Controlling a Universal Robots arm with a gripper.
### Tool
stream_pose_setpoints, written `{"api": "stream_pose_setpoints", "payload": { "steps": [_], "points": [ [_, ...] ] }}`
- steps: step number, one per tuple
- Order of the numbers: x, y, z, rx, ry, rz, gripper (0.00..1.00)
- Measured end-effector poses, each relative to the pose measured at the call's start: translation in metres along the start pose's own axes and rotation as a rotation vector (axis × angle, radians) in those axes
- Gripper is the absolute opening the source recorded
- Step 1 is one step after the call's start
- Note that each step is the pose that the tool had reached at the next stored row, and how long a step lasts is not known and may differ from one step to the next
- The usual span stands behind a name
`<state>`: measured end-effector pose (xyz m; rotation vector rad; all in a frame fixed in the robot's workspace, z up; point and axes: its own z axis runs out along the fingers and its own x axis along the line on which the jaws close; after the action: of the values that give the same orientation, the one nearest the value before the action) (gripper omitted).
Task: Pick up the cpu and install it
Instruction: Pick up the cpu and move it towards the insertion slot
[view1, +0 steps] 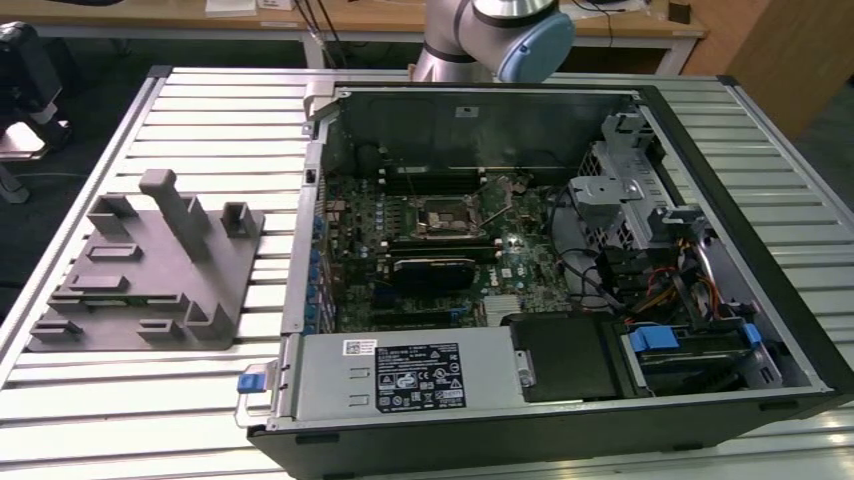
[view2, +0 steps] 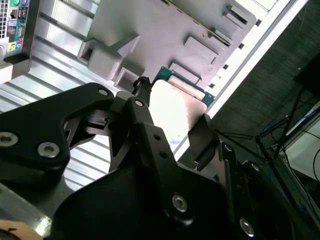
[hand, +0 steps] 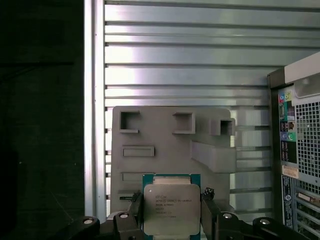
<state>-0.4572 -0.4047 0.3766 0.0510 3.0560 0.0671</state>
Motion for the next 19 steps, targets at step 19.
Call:
{"api": "stream_pose_setpoints", "payload": {
  "steps": [19],
  "points": [
    [-0.0255, 0.0012, 0.0022, 0.0066, -0.0002, -0.001, 0.55]
  ]
}}
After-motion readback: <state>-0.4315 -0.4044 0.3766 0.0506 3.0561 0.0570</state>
